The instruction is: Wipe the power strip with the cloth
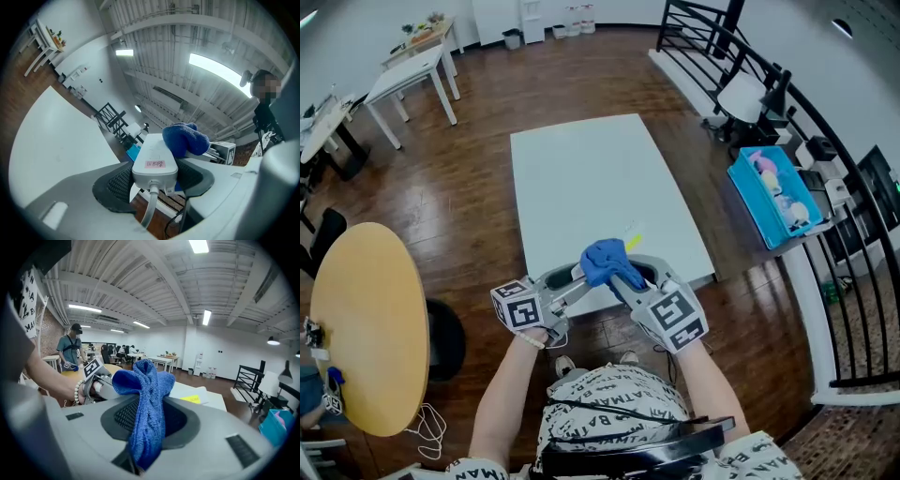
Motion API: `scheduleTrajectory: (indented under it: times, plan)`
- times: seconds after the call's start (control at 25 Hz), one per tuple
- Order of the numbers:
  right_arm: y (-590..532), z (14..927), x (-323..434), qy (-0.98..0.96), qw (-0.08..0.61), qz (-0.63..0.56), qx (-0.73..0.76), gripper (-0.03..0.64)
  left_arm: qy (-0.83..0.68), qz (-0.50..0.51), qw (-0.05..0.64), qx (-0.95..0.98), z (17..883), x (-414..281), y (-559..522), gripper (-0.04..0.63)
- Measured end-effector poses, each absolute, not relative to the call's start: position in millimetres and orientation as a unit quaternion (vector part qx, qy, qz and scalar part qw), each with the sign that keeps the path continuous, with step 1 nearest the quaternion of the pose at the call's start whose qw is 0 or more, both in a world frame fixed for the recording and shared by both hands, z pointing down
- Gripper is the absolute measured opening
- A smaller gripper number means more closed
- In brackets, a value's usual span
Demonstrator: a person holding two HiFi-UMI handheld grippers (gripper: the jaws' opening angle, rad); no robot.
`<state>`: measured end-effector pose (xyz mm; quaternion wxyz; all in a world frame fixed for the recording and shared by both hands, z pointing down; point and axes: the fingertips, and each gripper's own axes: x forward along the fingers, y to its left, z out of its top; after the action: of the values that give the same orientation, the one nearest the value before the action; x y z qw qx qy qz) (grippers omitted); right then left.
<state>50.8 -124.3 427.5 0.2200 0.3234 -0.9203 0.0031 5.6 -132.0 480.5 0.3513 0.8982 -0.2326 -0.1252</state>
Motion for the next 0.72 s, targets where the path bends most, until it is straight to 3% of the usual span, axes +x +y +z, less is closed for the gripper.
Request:
scheduleTrajectory:
  times: [0.44,0.72]
  plan:
    - [-164.5,388.8,139.4,-0.903,0.192,0.007,0.383,0.123,-0.208,-0.091,0.265,0.937,459.9,-12.8,-111.7,0.279]
    - [-181.0,399.1,150.8,-0.891,0.26,-0.037,0.371,0.121,-0.188,-0.058,0.219,0.956,455.8,-5.9,-90.4,0.278]
